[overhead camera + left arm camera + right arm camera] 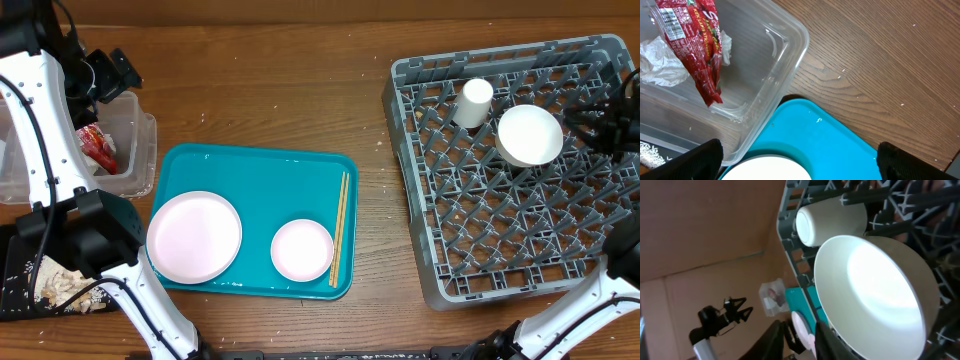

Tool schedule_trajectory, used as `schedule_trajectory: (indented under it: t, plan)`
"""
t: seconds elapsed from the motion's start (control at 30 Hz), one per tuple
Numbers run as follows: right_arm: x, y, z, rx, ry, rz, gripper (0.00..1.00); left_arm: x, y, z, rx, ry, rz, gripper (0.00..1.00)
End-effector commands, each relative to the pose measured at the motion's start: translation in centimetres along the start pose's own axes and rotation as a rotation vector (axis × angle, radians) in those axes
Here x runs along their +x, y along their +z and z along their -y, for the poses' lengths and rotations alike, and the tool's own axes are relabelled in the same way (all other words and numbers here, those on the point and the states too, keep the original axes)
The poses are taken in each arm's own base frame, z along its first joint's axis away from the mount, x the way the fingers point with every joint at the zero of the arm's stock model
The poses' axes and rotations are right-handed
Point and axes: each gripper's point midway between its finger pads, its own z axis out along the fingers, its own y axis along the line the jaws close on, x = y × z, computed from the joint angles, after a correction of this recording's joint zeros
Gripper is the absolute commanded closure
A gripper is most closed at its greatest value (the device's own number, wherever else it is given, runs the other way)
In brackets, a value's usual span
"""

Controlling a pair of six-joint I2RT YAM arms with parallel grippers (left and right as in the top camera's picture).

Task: Sort waste into correct bins and load items into the dishwasher
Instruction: 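Move the white bowl into the rack and release it upside down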

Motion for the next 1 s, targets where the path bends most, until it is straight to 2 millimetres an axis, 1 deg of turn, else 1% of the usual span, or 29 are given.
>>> schedule_trajectory:
  t: [0.0,0.07,0.1,0.17,0.2,0.23,0.27,0.3,0.33,0.37,0.43,0.5,0.6,0.73,0.8,0.87,0.9,0.97]
  plan:
    - [1.2,-1.1,-4.3,0.267,-0.185,0.069,0.71,-0.2,-0.7,0.4,-0.001,0.026,0.024,0.00]
    - [0.8,-0.3,-3.3,0.595,-0.215,0.130,0.65,-0.2,-0.7,0.4,0.000,0.026,0.024,0.00]
    - [0.7,0.2,-3.1,0.677,-0.224,0.142,0.64,-0.2,-0.7,0.4,0.000,0.026,0.024,0.00]
    - [0.9,1.9,-3.2,0.788,-0.266,0.137,0.61,-0.2,-0.7,0.4,0.000,0.027,0.024,0.00]
    - [1.3,4.1,-3.4,0.868,-0.336,0.113,0.55,-0.2,-0.7,0.4,0.000,0.027,0.024,0.00]
    - [1.2,5.5,-3.1,0.970,-0.368,0.127,0.42,-0.2,-0.7,0.4,0.000,0.027,0.024,0.00]
    - [1.1,6.0,-2.8,1.033,-0.371,0.147,0.39,-0.2,-0.7,0.4,0.000,0.027,0.024,0.00]
    - [0.9,6.6,-2.6,1.096,-0.374,0.173,0.37,-0.2,-0.7,0.4,0.000,0.027,0.024,0.00]
    - [0.8,7.7,-2.3,1.143,-0.393,0.179,0.36,-0.2,-0.7,0.4,0.000,0.027,0.024,0.00]
    - [1.0,8.9,-2.2,1.147,-0.408,0.159,0.36,-0.2,-0.7,0.4,0.000,0.027,0.024,0.00]
    - [1.1,10.1,-1.4,1.158,-0.381,0.148,0.37,-0.2,-0.7,0.4,0.000,0.027,0.024,0.00]
    - [1.0,10.6,-0.3,1.176,-0.333,0.144,0.37,-0.2,-0.7,0.4,0.000,0.027,0.024,0.00]
    - [0.7,10.5,0.8,1.201,-0.290,0.145,0.39,-0.2,-0.7,0.4,0.000,0.027,0.024,0.00]
    - [0.7,10.3,1.7,1.218,-0.268,0.124,0.44,-0.2,-0.7,0.4,0.000,0.027,0.024,0.00]
    - [0.8,10.3,1.9,1.222,-0.255,0.119,0.53,-0.2,-0.7,0.4,0.000,0.027,0.024,0.00]
    - [0.9,10.5,1.9,1.213,-0.238,0.126,0.67,-0.2,-0.7,0.4,0.000,0.027,0.024,0.00]
    - [1.0,10.6,1.9,1.208,-0.235,0.119,0.70,-0.2,-0.7,0.4,-0.001,0.027,0.024,0.00]
    - [1.2,10.5,2.0,1.210,-0.231,0.110,0.68,-0.2,-0.7,0.4,0.000,0.027,0.024,0.00]
